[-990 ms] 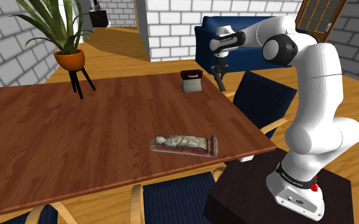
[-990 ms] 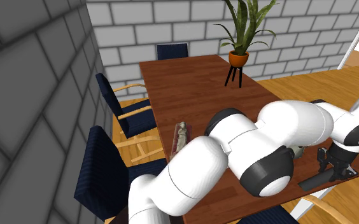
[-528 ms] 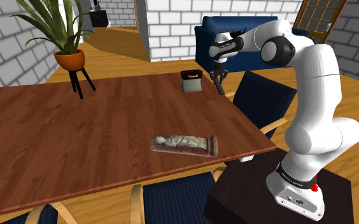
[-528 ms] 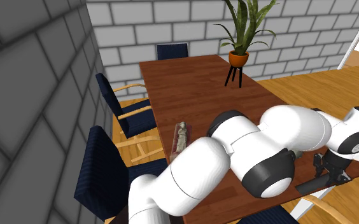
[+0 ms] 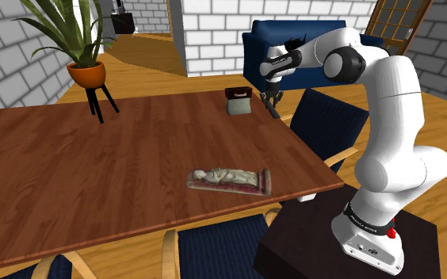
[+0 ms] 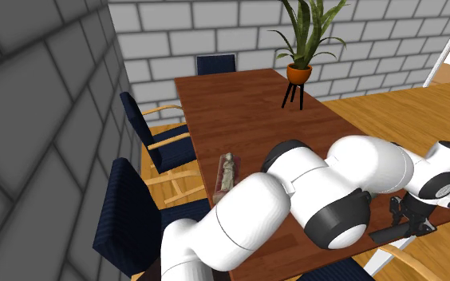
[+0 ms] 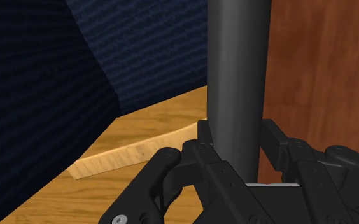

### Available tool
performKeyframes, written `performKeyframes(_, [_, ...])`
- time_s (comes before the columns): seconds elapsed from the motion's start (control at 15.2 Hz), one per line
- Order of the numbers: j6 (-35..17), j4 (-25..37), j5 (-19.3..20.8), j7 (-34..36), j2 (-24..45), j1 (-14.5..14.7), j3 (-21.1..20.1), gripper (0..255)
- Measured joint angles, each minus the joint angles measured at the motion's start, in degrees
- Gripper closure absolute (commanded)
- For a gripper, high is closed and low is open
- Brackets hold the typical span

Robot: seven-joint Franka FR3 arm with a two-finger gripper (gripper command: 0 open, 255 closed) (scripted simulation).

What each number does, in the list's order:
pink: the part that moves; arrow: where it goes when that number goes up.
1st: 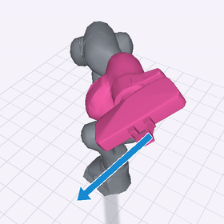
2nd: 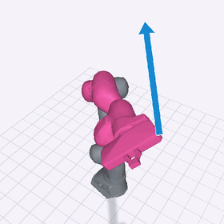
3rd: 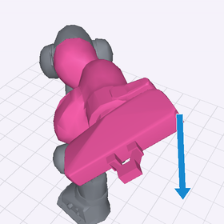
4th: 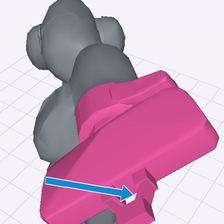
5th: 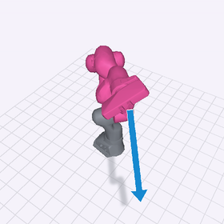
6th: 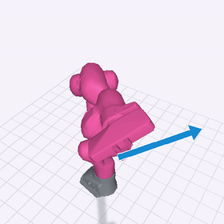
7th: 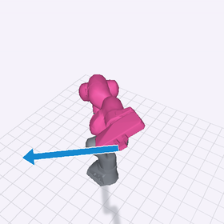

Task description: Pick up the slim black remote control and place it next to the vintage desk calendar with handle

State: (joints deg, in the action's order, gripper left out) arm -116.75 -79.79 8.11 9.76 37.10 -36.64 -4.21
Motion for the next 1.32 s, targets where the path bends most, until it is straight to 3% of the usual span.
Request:
performKeyframes(0.13, [0.0, 0.0, 0.0, 0.0, 0.0, 0.0, 0.0, 255])
performKeyframes(0.2, [-0.1, 0.0, 0.0, 0.0, 0.0, 0.0, 0.0, 0])
performKeyframes(0.59, [0.0, -0.1, 0.0, 0.0, 0.1, 0.0, 0.0, 0])
performKeyframes(0.92, [4.9, 2.4, -0.3, -0.1, -2.5, 0.3, -0.3, 0])
performKeyframes(1.32, [5.8, 3.5, -0.4, -0.3, -2.3, 0.3, -0.3, 0])
